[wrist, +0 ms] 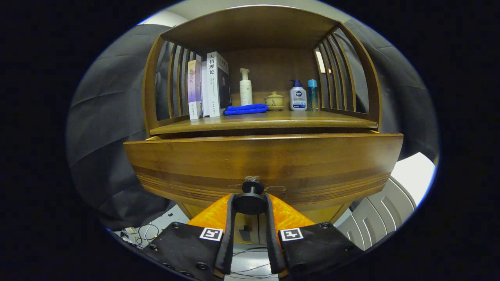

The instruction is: Pull open the drawer, take out the items inside it, and place them on the countertop above the cabinet.

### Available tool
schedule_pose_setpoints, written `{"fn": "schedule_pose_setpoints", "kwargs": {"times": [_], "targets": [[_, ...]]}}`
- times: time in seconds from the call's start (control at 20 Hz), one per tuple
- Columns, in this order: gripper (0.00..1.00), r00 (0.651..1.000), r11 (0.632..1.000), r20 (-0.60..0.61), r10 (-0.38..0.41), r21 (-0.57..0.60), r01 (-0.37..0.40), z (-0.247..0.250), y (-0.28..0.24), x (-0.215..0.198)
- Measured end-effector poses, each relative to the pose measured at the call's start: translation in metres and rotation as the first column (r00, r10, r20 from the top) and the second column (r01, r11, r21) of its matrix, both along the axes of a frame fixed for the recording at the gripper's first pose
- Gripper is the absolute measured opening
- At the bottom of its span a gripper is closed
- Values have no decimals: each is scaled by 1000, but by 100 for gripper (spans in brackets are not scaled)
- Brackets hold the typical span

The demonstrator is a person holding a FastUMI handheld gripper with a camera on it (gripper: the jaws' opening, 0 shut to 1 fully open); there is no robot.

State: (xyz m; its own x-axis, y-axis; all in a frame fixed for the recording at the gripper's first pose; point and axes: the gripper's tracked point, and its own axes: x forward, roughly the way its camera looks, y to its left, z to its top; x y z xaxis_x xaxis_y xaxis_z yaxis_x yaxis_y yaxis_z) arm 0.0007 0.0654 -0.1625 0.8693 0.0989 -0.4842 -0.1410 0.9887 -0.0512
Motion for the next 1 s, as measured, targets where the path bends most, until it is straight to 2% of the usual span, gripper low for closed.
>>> {"fn": "schedule_pose_setpoints", "kwargs": {"times": [0.6, 0.9, 1.0], "targets": [[39, 999, 993, -14, 50, -104, -51, 5, -3, -44], [45, 997, 995, -55, 59, -81, -63, 7, -5, -56], [54, 996, 994, -6, 87, -72, -87, 25, -3, -56]]}}
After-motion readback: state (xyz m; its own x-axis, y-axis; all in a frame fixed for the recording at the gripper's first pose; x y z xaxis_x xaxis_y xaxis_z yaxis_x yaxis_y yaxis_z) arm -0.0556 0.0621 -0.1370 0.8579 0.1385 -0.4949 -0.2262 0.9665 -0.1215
